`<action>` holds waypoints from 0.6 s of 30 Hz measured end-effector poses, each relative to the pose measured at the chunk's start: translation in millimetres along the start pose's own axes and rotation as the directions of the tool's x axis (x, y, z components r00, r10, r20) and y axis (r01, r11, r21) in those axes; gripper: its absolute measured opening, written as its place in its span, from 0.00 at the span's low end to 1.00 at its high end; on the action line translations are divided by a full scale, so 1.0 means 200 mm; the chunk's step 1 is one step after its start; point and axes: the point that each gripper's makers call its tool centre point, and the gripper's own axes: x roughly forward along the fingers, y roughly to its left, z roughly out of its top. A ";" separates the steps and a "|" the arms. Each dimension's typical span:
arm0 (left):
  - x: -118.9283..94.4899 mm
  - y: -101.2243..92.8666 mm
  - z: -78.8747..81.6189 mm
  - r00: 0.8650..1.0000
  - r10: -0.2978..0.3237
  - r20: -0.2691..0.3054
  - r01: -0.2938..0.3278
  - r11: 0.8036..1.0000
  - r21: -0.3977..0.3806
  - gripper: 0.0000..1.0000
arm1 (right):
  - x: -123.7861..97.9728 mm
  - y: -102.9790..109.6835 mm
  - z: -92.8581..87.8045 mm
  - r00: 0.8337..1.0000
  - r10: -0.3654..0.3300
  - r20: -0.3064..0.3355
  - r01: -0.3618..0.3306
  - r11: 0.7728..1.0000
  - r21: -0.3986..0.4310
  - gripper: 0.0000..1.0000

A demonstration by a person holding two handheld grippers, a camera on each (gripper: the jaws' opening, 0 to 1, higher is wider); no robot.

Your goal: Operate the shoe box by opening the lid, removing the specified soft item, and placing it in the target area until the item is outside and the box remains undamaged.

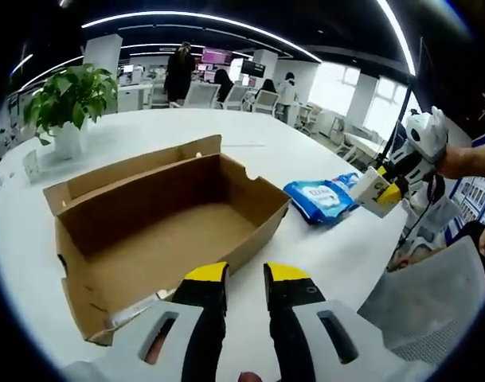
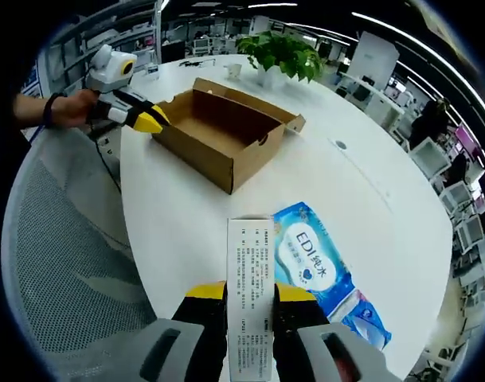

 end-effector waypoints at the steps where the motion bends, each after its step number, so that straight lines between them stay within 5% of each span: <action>1: 0.00 0.01 0.00 1.000 0.005 0.001 -0.005 1.000 -0.002 0.18 | -0.01 0.00 -0.03 1.000 -0.003 -0.004 0.003 1.000 0.004 0.17; 18: -0.04 0.12 0.02 0.996 0.092 0.020 -0.091 0.995 -0.042 0.18 | -0.11 -0.15 -0.30 0.999 -0.034 -0.025 0.036 0.996 0.078 0.17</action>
